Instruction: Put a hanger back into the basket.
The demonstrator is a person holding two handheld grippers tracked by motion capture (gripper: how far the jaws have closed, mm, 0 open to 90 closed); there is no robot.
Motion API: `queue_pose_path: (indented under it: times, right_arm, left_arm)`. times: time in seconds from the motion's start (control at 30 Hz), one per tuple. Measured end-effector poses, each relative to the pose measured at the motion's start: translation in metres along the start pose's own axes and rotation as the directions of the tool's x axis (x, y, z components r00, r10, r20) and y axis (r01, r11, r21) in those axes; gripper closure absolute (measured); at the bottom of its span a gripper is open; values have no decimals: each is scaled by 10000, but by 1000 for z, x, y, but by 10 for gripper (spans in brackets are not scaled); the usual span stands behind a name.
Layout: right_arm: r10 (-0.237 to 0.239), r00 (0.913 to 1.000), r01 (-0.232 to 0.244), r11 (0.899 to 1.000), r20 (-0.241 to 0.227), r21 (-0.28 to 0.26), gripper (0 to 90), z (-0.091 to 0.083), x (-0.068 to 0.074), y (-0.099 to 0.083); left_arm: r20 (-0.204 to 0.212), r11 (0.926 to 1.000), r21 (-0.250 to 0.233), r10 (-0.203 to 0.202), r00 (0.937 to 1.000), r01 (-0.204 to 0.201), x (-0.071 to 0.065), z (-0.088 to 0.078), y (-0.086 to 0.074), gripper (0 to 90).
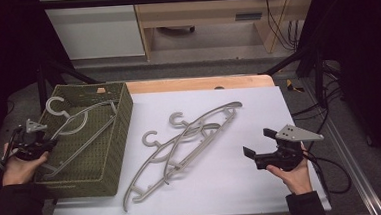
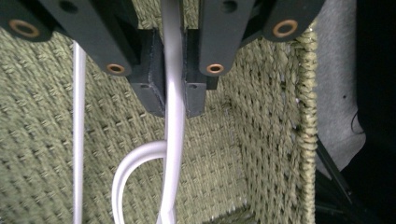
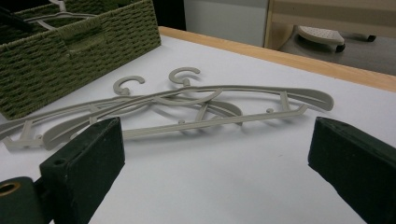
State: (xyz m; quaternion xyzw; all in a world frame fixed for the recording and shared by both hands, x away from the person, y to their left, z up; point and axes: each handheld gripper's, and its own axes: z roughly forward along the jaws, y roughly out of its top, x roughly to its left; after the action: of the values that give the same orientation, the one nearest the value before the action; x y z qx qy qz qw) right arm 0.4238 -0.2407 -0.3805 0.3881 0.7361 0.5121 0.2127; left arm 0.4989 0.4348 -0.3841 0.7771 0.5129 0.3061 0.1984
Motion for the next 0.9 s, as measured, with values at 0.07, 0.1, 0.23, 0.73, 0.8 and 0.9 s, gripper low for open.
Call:
queue_pose_path:
  times: [0.07,0.1,0.23,0.73,0.8,0.9]
  right_arm:
    - [-31,10000,31,10000,10,4,39,0,0,0]
    - [-27,10000,27,10000,10,-4,39,0,0,0]
    - [1,10000,-1,10000,-22,-18,39,0,0,0]
    - [1,10000,-1,10000,16,-76,38,-1,-1,0]
    - [55,10000,-54,9999,47,-133,38,-1,0,0]
    - [88,9999,-87,9998,64,-168,38,-2,-1,1]
  left_arm:
    - [28,10000,14,-31,10000,31,0,0,0,750]
    - [-5,10000,8,-73,10000,73,0,0,0,743]
    - [-133,9992,-252,-322,9994,318,4,-5,0,685]
    - [1541,9220,-3586,-958,9834,1461,-20,-62,19,373]
    - [1743,9117,-3830,-866,9809,1485,-29,-66,21,361]
    - [2103,8968,-4158,-669,9754,1511,-44,-71,24,356]
